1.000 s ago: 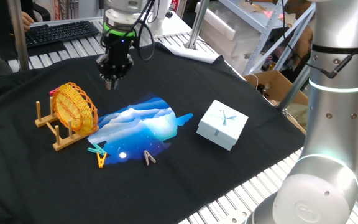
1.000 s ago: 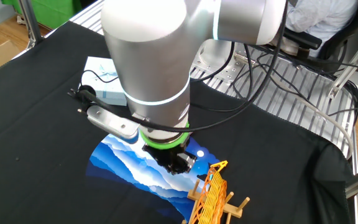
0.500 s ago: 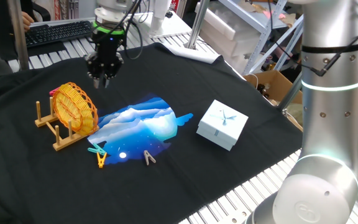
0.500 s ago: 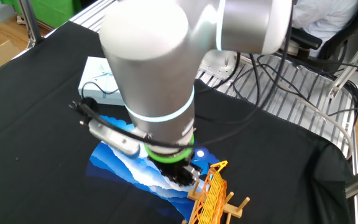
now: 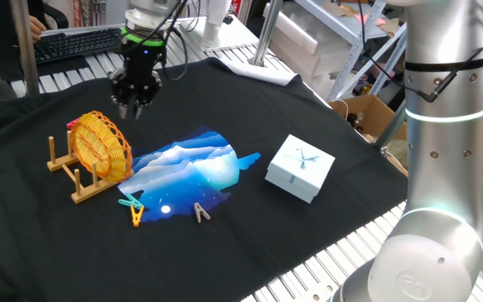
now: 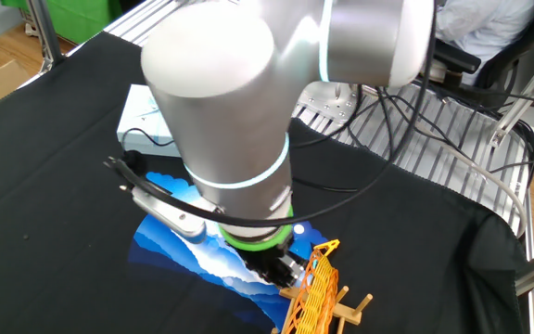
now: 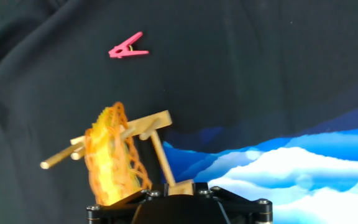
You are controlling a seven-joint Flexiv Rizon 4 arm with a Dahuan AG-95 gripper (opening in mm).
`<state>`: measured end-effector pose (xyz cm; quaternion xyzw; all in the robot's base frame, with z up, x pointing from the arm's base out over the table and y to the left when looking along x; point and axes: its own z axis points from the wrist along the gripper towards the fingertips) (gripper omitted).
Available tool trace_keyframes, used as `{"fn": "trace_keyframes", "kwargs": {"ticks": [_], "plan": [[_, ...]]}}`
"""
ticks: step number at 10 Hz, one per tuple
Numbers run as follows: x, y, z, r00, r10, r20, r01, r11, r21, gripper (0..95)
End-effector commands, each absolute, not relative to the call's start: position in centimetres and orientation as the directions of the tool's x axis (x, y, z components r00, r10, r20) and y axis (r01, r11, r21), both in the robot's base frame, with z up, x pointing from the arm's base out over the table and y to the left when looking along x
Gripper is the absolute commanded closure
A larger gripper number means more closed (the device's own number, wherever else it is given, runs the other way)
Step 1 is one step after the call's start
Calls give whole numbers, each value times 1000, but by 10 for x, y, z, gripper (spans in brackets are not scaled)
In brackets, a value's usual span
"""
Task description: Take the dish off the dish rack
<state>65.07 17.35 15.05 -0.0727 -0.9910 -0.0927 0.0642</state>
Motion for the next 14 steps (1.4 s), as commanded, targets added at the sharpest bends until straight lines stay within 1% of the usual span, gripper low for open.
{"fn": "trace_keyframes", "kwargs": {"ticks": [1,2,7,11,14], "plan": [[651,181,152,-976,158,147,184,966,185,570],[651,184,151,-975,163,150,190,963,190,380],[641,206,149,-970,181,162,214,953,216,380],[632,225,146,-966,199,163,232,949,213,380],[632,227,142,-968,197,156,227,951,209,380]]}}
